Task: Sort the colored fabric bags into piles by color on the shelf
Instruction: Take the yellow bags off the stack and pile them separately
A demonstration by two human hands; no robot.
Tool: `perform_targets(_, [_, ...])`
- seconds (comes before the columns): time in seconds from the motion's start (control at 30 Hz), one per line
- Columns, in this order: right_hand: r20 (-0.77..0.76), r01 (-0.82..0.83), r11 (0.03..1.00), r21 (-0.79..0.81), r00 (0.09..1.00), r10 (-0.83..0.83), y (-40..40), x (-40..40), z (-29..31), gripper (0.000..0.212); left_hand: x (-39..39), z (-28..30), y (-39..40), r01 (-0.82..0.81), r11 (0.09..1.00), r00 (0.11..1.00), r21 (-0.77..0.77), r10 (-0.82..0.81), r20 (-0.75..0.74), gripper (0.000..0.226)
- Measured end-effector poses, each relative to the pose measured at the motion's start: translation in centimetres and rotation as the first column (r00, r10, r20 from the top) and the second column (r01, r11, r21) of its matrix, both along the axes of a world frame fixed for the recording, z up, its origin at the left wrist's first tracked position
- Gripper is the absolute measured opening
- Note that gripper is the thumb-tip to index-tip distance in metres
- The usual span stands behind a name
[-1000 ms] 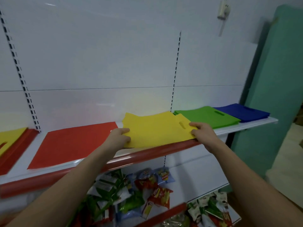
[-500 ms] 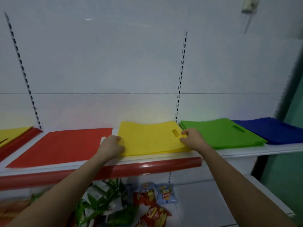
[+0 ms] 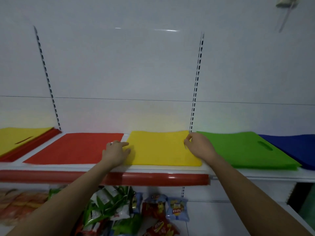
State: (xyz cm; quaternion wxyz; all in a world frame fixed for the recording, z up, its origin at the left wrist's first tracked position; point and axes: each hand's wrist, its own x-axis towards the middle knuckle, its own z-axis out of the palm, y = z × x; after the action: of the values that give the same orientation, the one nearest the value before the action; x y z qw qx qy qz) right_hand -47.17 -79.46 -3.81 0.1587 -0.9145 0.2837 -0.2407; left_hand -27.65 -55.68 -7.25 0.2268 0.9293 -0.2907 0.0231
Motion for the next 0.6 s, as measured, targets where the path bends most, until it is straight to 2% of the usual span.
perform_targets(0.07, [0.003,-0.070,0.997,0.022,0.998,0.070,1.1,1.3,0.4,0.025,-0.4,0.3,0.5,-0.013,1.000,1.000,-0.005,0.013,0.019,0.039])
perform_targets(0.13, [0.001,-0.161,0.985,0.063,0.987,0.162,3.0,3.2,0.2,0.035,-1.0,0.4,1.7,-0.032,0.999,0.998,-0.003,0.032,0.050,0.036])
perform_targets(0.27, [-0.035,-0.301,0.951,0.066,0.952,0.304,8.2,7.3,-1.0,0.050,-1.4,0.7,6.6,-0.161,0.986,0.971,0.030,0.153,0.184,0.029])
perform_targets(0.37, [-0.054,-0.404,0.912,0.067,0.912,0.408,13.0,10.2,-1.4,0.046,-0.7,0.9,12.6,-0.267,0.963,0.950,0.036,0.257,0.175,0.026])
perform_targets(0.6, [-0.045,-0.675,0.729,0.115,0.729,0.683,26.8,15.4,1.3,0.033,-0.8,2.3,25.8,-0.398,0.917,0.909,0.012,0.393,0.137,0.025])
